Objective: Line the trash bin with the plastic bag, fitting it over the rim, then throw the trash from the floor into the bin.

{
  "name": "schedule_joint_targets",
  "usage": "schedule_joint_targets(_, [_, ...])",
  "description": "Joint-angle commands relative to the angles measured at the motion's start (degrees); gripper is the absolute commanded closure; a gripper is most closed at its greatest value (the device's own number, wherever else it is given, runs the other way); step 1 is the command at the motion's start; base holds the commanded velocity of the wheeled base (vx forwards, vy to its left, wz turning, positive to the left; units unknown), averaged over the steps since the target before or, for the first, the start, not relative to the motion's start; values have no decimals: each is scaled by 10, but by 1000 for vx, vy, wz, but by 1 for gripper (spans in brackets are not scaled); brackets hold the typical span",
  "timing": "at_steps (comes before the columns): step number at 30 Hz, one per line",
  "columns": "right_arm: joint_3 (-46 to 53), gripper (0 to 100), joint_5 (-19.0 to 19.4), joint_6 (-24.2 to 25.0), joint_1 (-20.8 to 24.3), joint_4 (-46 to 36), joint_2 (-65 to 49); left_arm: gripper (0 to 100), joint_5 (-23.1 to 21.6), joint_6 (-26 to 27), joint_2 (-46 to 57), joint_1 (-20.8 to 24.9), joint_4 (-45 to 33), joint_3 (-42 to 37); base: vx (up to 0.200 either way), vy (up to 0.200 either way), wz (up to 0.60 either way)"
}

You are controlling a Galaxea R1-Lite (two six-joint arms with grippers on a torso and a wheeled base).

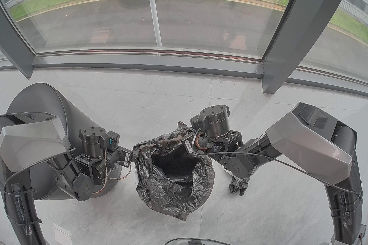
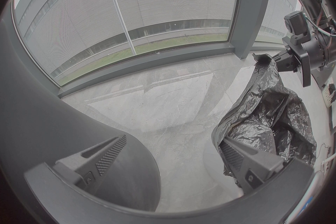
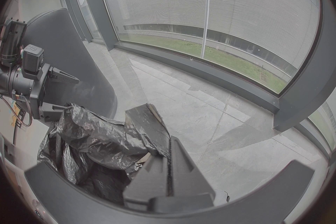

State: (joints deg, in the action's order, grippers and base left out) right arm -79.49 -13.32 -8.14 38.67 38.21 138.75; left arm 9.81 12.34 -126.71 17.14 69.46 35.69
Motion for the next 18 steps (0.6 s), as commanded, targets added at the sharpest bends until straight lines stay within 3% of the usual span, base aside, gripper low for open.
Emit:
schedule_joint_targets(1, [7,100,0,0,1,3,-2,0,-1,0,-6,-1,1,1,0,0,0])
schedule_joint_targets(7, [10,100,0,-3,4,4,-3,0,-1,-1,-5,-1,1,0,0,0,0])
schedule_joint_targets(8, [10,0,0,-3,4,4,-3,0,-1,-1,-5,-1,1,0,0,0,0])
schedule_joint_targets(18, [14,0,0,4,4,21,-8,0,-1,-3,-7,1,2,2,0,0,0])
